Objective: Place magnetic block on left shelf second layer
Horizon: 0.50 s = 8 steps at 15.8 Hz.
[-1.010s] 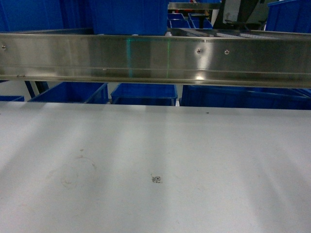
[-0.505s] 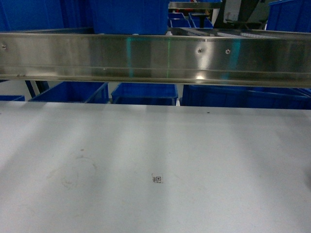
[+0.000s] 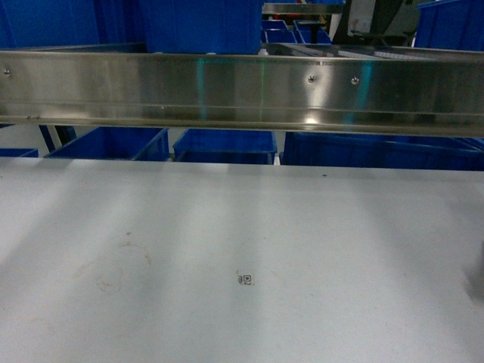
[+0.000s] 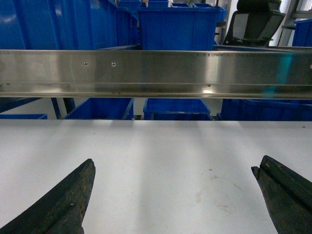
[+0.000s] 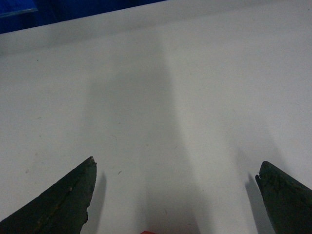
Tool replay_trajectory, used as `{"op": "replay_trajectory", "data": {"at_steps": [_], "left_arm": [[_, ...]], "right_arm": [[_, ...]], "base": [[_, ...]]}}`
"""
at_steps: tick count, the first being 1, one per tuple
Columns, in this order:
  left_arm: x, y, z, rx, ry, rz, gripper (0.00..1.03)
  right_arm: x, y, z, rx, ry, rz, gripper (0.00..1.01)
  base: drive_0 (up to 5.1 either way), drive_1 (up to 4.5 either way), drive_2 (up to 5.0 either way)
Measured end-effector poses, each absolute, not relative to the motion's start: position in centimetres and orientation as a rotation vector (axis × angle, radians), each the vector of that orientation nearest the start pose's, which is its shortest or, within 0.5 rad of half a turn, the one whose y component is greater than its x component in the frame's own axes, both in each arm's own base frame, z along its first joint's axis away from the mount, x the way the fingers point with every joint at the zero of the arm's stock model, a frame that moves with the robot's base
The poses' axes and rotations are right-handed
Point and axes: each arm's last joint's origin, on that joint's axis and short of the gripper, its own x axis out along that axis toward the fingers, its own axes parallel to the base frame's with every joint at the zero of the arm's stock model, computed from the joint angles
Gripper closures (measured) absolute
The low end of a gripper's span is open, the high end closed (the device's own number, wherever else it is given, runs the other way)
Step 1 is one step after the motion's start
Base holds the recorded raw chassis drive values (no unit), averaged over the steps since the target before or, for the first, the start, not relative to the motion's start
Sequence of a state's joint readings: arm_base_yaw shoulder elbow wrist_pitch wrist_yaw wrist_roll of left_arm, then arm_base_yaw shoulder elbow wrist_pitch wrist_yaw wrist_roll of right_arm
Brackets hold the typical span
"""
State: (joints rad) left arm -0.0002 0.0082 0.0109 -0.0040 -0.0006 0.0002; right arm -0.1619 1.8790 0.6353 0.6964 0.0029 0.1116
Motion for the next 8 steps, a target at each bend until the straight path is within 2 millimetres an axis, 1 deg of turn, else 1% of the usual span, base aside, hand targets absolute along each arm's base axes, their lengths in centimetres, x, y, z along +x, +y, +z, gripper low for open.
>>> {"op": "replay_trajectory", "data": {"at_steps": [1,2,4,5,6,8], "left_arm": [[9.8,0.0,16.6,0.0,0.001,0.0,0.05],[9.8,0.0,16.6,0.0,0.001,0.0,0.05],[9.8,0.0,16.6,0.0,0.001,0.001,0.05],[9.8,0.0,16.6,0.0,0.001,0.0,0.05],[9.8,0.0,16.6,0.0,0.001,0.0,0.05],[9.8,0.0,16.6,0.0,0.001,0.0,0.05]], "right_arm": [[31.3,-5.0,9.1,0.159,0.539,-0.191,0.03],[31.2,-5.0,8.1,0.169,0.562,-0.208,0.03],[31.4,-5.0,7.8,0.167,0.572,-0.22,0.03],[31.4,-5.0,7.6,0.164,0.571,-0.227,0.07],[31.4,-5.1,7.5,0.16,0.567,-0.234,0.15],[31.5,-5.1,7.5,0.148,0.56,-0.236,0.35]], "base": [[0.0,0.0,0.0],[0.0,0.0,0.0],[0.0,0.0,0.0],[0.0,0.0,0.0],[0.0,0.0,0.0],[0.0,0.0,0.0]]}}
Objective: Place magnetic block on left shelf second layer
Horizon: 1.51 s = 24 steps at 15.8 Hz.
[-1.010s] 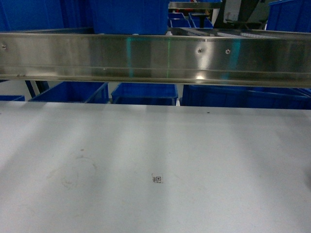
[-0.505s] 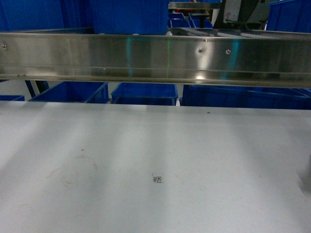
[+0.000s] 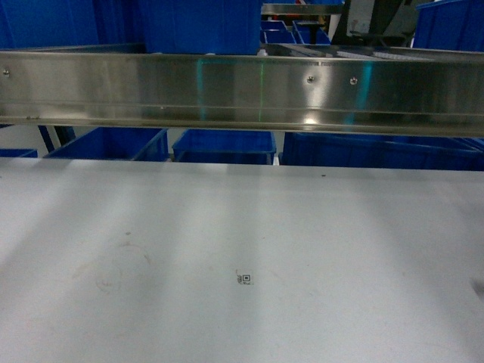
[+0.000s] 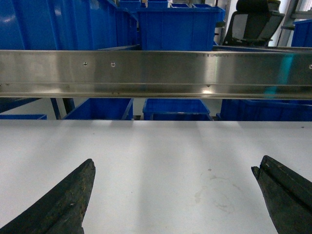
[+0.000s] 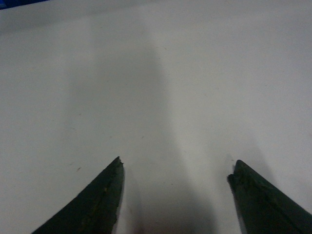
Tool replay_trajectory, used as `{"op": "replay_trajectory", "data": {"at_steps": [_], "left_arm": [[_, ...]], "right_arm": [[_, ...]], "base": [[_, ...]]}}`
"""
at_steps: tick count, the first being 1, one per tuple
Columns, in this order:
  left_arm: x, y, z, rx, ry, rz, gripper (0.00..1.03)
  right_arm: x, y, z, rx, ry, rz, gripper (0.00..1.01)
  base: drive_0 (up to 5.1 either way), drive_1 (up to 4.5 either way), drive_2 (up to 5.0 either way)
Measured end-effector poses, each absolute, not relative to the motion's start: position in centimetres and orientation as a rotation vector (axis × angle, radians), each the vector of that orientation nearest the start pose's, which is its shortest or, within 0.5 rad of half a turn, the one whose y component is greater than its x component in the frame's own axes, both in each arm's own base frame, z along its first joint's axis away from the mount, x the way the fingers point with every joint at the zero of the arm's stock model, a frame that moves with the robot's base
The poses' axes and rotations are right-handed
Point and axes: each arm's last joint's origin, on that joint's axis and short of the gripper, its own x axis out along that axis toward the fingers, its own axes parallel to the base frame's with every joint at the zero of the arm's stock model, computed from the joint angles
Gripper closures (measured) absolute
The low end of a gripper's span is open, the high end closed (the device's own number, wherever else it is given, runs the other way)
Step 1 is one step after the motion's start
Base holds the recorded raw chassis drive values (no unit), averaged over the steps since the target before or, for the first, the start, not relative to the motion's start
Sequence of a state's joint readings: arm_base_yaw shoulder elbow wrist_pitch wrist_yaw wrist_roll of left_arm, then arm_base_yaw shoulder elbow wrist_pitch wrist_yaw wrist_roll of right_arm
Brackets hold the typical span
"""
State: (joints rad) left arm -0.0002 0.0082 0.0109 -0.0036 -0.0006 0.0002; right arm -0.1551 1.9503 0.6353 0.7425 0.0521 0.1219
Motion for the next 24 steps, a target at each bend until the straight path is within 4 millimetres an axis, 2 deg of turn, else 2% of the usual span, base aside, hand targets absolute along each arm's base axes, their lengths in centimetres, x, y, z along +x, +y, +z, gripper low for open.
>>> {"op": "replay_trajectory", "data": {"at_steps": [2,3,5,6,8,9,11,13,16,24], "left_arm": [[9.8,0.0,16.6,0.0,0.001,0.0,0.05],[9.8,0.0,16.6,0.0,0.001,0.001,0.05],[9.8,0.0,16.6,0.0,0.001,0.0,0.05],[9.8,0.0,16.6,0.0,0.001,0.0,0.05],[9.8,0.0,16.6,0.0,0.001,0.0,0.05],[9.8,0.0,16.6,0.0,0.001,0.0,0.05],[9.8,0.0,16.6,0.0,0.001,0.0,0.05],[9.8,0.0,16.6,0.0,0.001,0.0,0.05],[9.8,0.0,16.6,0.0,0.001,0.0,0.05],[9.8,0.0,16.6,0.0,0.001,0.0,0.05]], "right_arm": [[31.2,-4.4,7.2,0.115,0.535,-0.199,0.64],[30.4,-3.9,7.3,0.086,0.531,-0.157,0.7],[28.7,-3.1,8.1,0.068,0.549,-0.084,0.7],[28.1,-2.9,9.2,0.077,0.543,-0.048,0.7],[27.4,-2.7,13.0,0.084,0.455,0.007,0.7],[26.6,-2.8,15.9,0.089,0.384,0.037,0.7],[25.0,-3.1,19.1,0.116,0.341,0.06,0.7],[23.6,-2.2,21.3,0.119,0.297,0.08,0.7],[22.4,-0.7,21.4,0.083,0.252,0.066,0.7],[22.1,-1.1,21.6,-0.009,0.236,0.06,0.7]], "base": [[0.0,0.0,0.0],[0.0,0.0,0.0],[0.0,0.0,0.0],[0.0,0.0,0.0],[0.0,0.0,0.0],[0.0,0.0,0.0],[0.0,0.0,0.0],[0.0,0.0,0.0],[0.0,0.0,0.0],[0.0,0.0,0.0]]}}
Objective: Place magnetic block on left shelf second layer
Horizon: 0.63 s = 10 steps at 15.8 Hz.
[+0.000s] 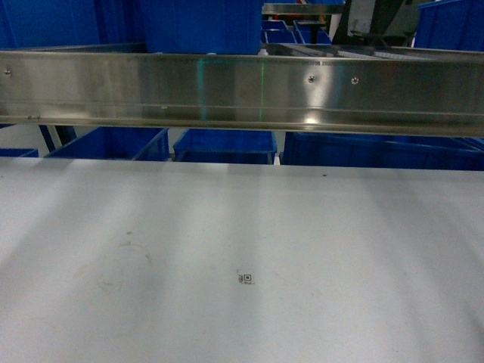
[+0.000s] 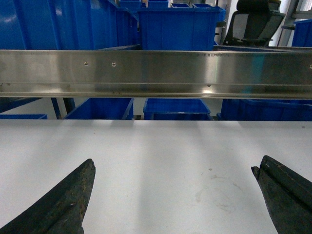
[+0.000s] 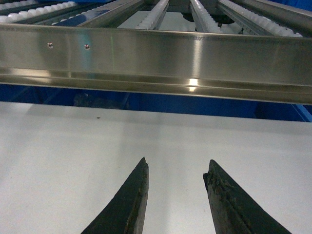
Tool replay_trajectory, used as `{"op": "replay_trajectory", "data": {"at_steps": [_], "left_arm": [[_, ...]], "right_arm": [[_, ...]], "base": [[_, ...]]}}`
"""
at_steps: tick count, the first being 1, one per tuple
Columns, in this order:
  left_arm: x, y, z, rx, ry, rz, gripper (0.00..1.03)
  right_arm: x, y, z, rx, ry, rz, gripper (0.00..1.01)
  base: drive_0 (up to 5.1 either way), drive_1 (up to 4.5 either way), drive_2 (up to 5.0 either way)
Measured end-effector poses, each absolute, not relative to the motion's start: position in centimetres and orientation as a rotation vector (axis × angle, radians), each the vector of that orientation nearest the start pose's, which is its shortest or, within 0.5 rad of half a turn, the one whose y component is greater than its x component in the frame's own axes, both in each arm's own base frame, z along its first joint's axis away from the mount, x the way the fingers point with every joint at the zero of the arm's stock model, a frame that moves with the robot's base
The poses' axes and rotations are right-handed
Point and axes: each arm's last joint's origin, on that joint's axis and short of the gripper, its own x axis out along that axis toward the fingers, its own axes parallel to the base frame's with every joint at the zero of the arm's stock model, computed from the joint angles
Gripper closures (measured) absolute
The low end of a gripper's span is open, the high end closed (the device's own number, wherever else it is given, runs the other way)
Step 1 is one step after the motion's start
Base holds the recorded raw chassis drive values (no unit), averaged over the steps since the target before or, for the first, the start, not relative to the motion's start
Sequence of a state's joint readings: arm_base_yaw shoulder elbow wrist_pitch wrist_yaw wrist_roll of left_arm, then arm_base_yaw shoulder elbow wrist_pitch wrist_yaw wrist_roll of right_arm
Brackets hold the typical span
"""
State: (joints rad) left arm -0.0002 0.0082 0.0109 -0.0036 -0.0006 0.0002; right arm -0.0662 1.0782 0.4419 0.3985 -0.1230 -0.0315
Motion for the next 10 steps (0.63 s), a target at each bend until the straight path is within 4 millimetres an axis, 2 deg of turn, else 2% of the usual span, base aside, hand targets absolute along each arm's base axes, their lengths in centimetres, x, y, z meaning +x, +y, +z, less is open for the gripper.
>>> {"op": "replay_trajectory", "data": {"at_steps": [9,10], "left_arm": [[9.75,0.0,16.62,0.0,0.001,0.0,0.05],[9.75,0.0,16.62,0.0,0.001,0.0,0.05]], "right_arm": [[22.04,-1.34,21.43,0.013,0.242,0.07,0.7],[22.04,-1.34,21.43,0.013,0.242,0.07,0.7]], "base": [[0.0,0.0,0.0],[-3.9,-0.7,4.7]]}}
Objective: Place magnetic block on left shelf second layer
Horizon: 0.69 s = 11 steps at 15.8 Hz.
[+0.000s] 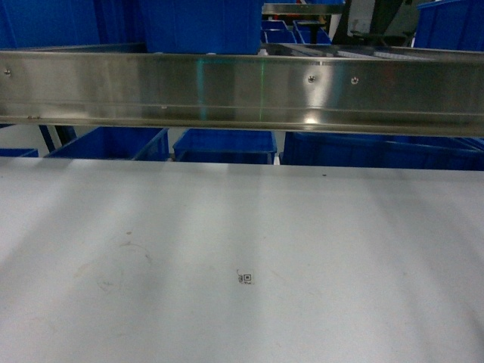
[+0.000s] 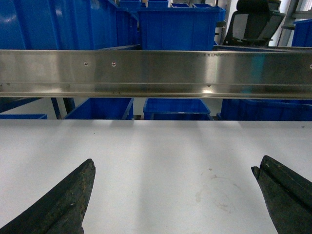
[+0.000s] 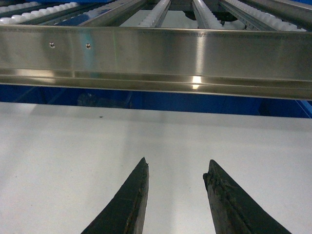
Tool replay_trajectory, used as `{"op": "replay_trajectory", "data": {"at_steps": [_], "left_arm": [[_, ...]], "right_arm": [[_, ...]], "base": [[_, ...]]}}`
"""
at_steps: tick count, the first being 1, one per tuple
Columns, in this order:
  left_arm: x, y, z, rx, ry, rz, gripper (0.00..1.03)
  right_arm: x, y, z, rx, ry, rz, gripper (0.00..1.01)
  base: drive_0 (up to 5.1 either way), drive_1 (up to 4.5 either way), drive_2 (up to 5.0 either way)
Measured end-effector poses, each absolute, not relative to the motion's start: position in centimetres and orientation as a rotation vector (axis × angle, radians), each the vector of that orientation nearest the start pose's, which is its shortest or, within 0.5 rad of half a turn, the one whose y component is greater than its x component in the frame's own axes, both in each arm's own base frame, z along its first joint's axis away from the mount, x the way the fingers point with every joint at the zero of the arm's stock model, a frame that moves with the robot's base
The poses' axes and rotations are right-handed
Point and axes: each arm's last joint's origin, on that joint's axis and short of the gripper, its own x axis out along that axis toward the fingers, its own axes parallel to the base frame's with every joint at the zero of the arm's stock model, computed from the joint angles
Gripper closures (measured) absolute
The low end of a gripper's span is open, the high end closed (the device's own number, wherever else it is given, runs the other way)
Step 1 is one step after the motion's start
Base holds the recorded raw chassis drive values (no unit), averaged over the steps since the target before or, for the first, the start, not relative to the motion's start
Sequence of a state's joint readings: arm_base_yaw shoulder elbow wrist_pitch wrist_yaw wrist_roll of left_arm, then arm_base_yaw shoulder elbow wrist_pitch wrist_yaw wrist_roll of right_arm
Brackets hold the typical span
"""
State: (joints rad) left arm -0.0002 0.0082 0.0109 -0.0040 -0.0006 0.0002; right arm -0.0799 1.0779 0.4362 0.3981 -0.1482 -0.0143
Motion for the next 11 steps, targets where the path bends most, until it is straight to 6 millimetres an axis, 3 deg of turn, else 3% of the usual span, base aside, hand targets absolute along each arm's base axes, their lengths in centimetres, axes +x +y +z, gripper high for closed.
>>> {"op": "replay_trajectory", "data": {"at_steps": [4,11], "left_arm": [[9.75,0.0,16.62,0.0,0.002,0.0,0.05],[9.75,0.0,16.62,0.0,0.001,0.001,0.05]], "right_arm": [[22.03,-1.35,21.31,0.018,0.247,0.07,0.7],[21.98,-1.44,21.28,0.019,0.246,0.066,0.7]], "base": [[-3.4,-0.88,4.8],[-4.9,2.36,2.6]]}}
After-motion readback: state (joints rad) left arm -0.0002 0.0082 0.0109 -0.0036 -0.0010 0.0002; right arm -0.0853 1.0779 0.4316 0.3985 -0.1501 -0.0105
